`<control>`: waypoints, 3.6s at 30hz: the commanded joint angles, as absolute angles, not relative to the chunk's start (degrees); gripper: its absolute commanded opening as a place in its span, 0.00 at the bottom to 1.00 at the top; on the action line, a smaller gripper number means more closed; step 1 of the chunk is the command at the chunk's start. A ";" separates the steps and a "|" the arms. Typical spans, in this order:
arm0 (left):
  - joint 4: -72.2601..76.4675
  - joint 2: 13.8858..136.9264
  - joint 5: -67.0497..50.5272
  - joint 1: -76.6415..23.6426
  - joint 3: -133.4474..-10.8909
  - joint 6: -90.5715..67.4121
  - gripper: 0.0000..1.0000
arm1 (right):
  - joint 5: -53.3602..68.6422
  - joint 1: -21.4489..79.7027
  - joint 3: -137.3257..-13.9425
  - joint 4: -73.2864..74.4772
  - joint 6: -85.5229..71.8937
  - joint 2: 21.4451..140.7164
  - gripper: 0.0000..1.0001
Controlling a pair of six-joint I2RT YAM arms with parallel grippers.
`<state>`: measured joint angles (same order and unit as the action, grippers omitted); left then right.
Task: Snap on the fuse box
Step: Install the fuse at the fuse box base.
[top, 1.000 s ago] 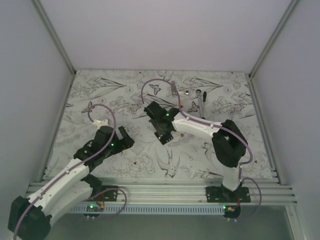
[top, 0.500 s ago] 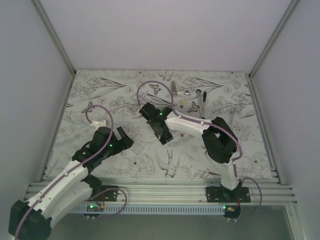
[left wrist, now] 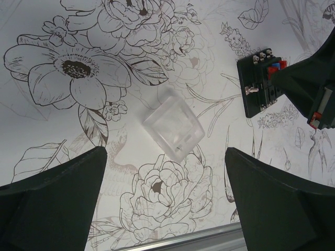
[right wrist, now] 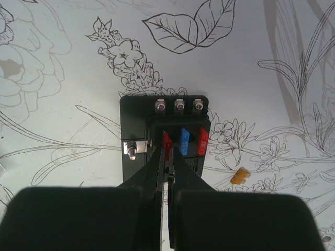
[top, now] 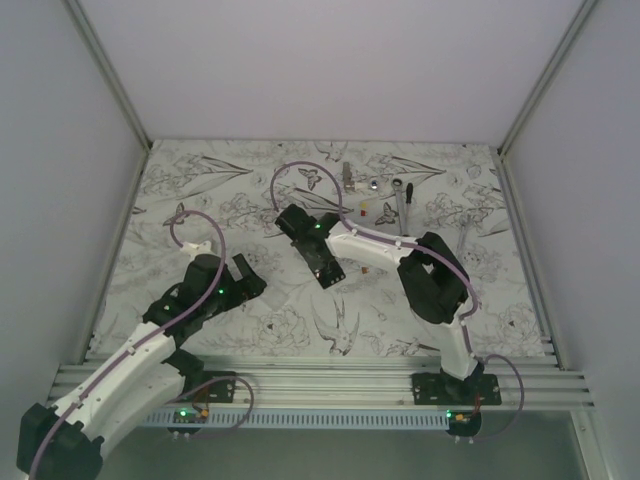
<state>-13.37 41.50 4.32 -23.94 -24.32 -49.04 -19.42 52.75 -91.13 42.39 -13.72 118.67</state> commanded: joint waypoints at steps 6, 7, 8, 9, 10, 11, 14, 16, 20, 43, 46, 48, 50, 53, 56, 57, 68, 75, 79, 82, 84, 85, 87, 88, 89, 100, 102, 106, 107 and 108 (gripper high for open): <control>-14.79 40.95 3.33 -23.55 -23.82 -49.24 1.00 | -20.11 53.61 -94.14 46.73 -12.44 121.69 0.00; -14.79 40.89 3.26 -23.55 -23.83 -49.27 1.00 | -20.05 53.66 -94.01 47.00 -12.23 121.68 0.00; -14.85 40.89 3.19 -23.55 -23.82 -49.30 1.00 | -19.92 53.68 -93.90 47.01 -11.97 121.56 0.00; -14.83 40.87 3.17 -23.55 -23.82 -49.31 1.00 | -19.56 53.81 -93.68 46.72 -11.65 121.32 0.00; -14.85 41.00 3.16 -23.55 -23.82 -49.38 1.00 | -18.73 53.93 -93.36 46.06 -11.17 121.03 0.00; -14.79 40.98 3.12 -23.58 -23.92 -49.46 1.00 | -17.63 54.00 -93.06 45.33 -10.60 120.72 0.00; -14.80 40.91 3.00 -23.60 -23.99 -49.61 1.00 | -16.87 54.14 -93.07 43.76 -10.18 120.35 0.00; -14.77 40.78 2.85 -23.56 -23.92 -49.73 1.00 | -16.80 54.14 -93.22 43.03 -10.32 120.41 0.00; -14.80 40.37 2.67 -23.55 -23.84 -50.00 1.00 | -16.27 54.14 -93.71 43.01 -10.65 121.18 0.00; -14.84 40.03 1.98 -23.56 -24.15 -50.27 1.00 | -16.54 53.38 -87.19 48.65 -12.09 121.70 0.00; -14.89 40.08 1.89 -23.60 -24.21 -50.19 1.00 | -16.02 52.94 -87.91 48.48 -12.01 124.67 0.00; -14.81 40.04 1.81 -23.56 -24.21 -50.25 1.00 | -15.58 52.50 -88.06 48.15 -12.07 126.04 0.00; -14.84 40.05 1.74 -23.56 -24.26 -50.23 1.00 | -14.57 51.96 -87.81 47.87 -12.13 127.02 0.00; -14.78 40.12 1.67 -23.57 -24.37 -50.19 1.00 | -13.82 51.39 -86.39 47.43 -11.99 127.88 0.00; -14.84 40.49 1.57 -23.55 -24.51 -50.10 1.00 | -13.90 51.24 -85.49 47.02 -12.32 127.17 0.00; -14.79 40.59 1.58 -23.55 -24.56 -50.10 1.00 | -13.84 51.31 -85.17 46.48 -12.46 126.14 0.01; -14.85 40.43 1.12 -23.55 -24.70 -50.36 1.00 | -13.86 51.77 -85.24 42.17 -12.16 113.37 0.29; -14.83 40.25 1.13 -23.60 -24.57 -50.45 1.00 | -13.89 51.47 -83.26 39.45 -11.56 109.88 0.30; -14.82 40.30 0.99 -23.60 -24.52 -50.45 1.00 | -11.40 50.05 -81.30 37.09 -10.73 108.48 0.29; -14.84 40.30 0.88 -23.55 -24.59 -50.53 1.00 | -9.52 49.11 -80.10 35.73 -10.52 107.99 0.26; -14.85 40.26 0.82 -23.55 -24.60 -50.61 1.00 | -9.29 48.84 -79.76 35.49 -10.28 108.12 0.26; -14.78 40.29 0.81 -23.60 -24.61 -50.62 1.00 | -9.09 48.71 -79.72 35.36 -10.17 108.25 0.25; -14.82 40.35 0.75 -23.56 -24.65 -50.62 1.00 | -8.53 48.56 -79.62 35.06 -9.85 108.52 0.24; -14.85 40.37 0.71 -23.55 -24.66 -50.62 1.00 | -8.46 48.52 -79.51 34.95 -9.81 108.54 0.24; -14.83 40.36 0.71 -23.55 -24.69 -50.63 1.00 | -8.25 48.44 -79.46 34.78 -9.72 108.62 0.23; -14.85 40.61 0.65 -23.55 -24.79 -50.71 1.00 | -7.14 47.91 -79.06 34.10 -9.97 108.56 0.20; -14.83 40.48 0.55 -23.55 -24.79 -50.71 1.00 | -7.45 47.82 -79.07 34.08 -10.09 108.91 0.20; -14.85 40.40 0.53 -23.53 -24.79 -50.71 1.00 | -7.88 47.79 -79.08 34.15 -10.20 109.58 0.18; -14.85 40.39 0.56 -23.55 -24.85 -50.71 1.00 | -8.04 47.73 -78.96 34.14 -10.20 109.67 0.17; -14.82 40.41 0.59 -23.55 -24.87 -50.71 1.00 | -8.20 47.73 -78.94 34.22 -10.24 109.73 0.17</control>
